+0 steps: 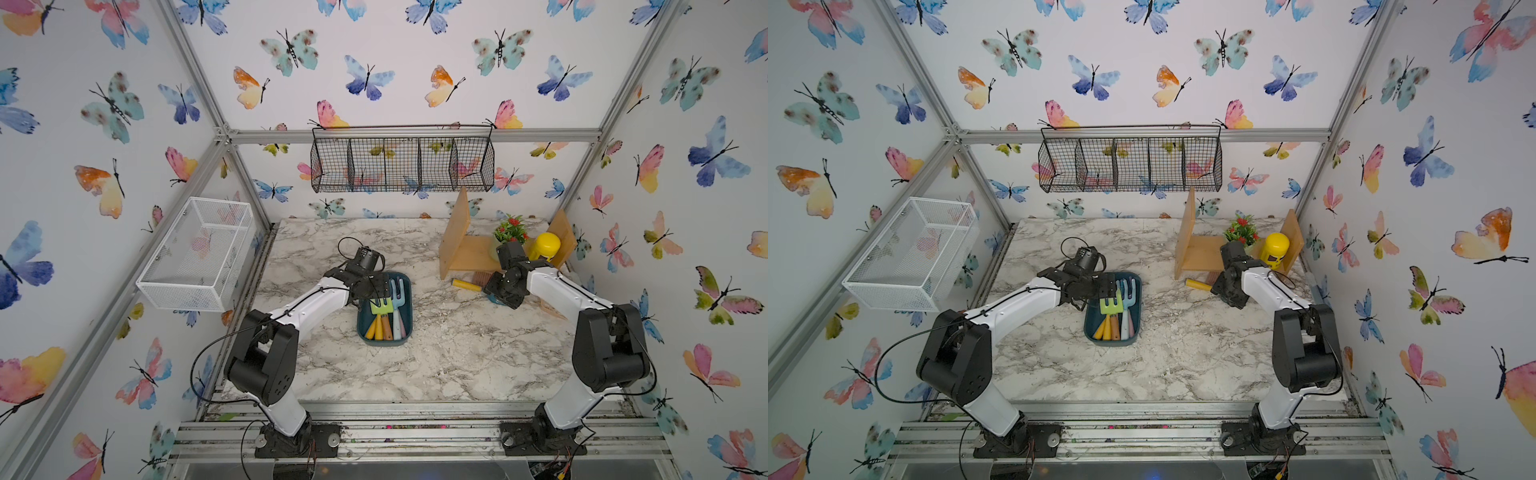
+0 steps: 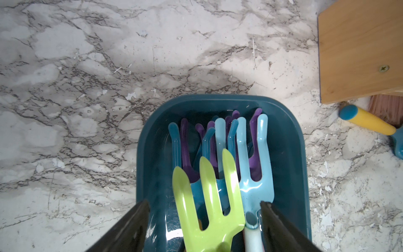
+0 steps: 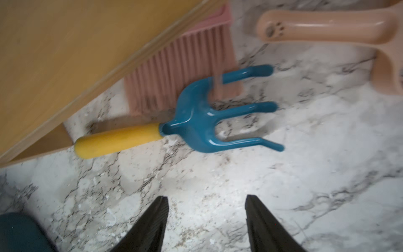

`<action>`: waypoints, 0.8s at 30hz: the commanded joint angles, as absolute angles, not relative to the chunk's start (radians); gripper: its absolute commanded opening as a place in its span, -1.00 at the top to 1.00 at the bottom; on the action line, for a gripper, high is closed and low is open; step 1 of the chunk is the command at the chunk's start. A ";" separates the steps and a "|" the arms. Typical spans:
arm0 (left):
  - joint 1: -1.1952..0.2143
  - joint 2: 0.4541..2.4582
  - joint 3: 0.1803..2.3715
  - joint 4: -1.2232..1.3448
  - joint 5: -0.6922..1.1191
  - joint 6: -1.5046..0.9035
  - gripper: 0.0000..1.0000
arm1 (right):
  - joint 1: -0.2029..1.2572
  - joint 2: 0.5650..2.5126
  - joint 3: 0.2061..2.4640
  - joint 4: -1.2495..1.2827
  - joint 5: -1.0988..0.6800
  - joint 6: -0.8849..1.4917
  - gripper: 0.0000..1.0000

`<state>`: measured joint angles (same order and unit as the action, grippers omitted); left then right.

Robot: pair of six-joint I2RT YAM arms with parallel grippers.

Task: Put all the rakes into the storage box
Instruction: Pick up the rake at the center of the board.

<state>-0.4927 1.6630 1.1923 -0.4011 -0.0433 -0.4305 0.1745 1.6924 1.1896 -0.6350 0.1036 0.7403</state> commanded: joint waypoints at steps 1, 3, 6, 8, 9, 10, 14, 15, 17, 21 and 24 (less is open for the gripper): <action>-0.493 1.651 1.200 -0.398 -0.005 -0.430 -0.67 | 0.116 1.656 1.149 -0.681 0.150 0.725 -0.24; -0.493 1.652 1.199 -0.398 0.000 -0.430 -0.67 | 0.089 1.655 1.133 -0.669 0.142 0.713 -0.24; -0.493 1.656 1.201 -0.397 0.006 -0.431 -0.67 | 0.072 1.669 1.120 -0.635 0.118 0.694 -0.23; -0.493 1.660 1.203 -0.398 0.010 -0.433 -0.67 | 0.069 1.689 1.121 -0.621 0.089 0.687 -0.23; -0.493 1.660 1.203 -0.399 0.009 -0.434 -0.67 | 0.069 1.698 1.121 -0.613 0.079 0.686 -0.22; -0.493 1.660 1.203 -0.398 0.012 -0.434 -0.67 | 0.068 1.709 1.120 -0.603 0.066 0.686 -0.22; -0.492 1.660 1.206 -0.405 0.010 -0.434 -0.67 | 0.066 1.752 1.121 -0.577 0.048 0.683 -0.19; -0.493 1.660 1.207 -0.406 0.011 -0.434 -0.68 | 0.065 1.759 1.121 -0.574 0.048 0.681 -0.18; -0.493 1.663 1.210 -0.410 0.007 -0.434 -0.68 | 0.062 1.778 1.122 -0.569 0.041 0.677 -0.16; -0.494 1.668 1.215 -0.415 0.010 -0.434 -0.68 | 0.061 1.798 1.115 -0.553 0.038 0.675 -0.15; -0.492 1.673 1.218 -0.417 0.011 -0.434 -0.68 | 0.060 1.805 1.105 -0.530 0.048 0.675 -0.09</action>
<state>-0.4927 1.6634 1.1973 -0.4034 -0.0124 -0.4305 0.0647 1.7882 1.1172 -0.5552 0.0555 0.6865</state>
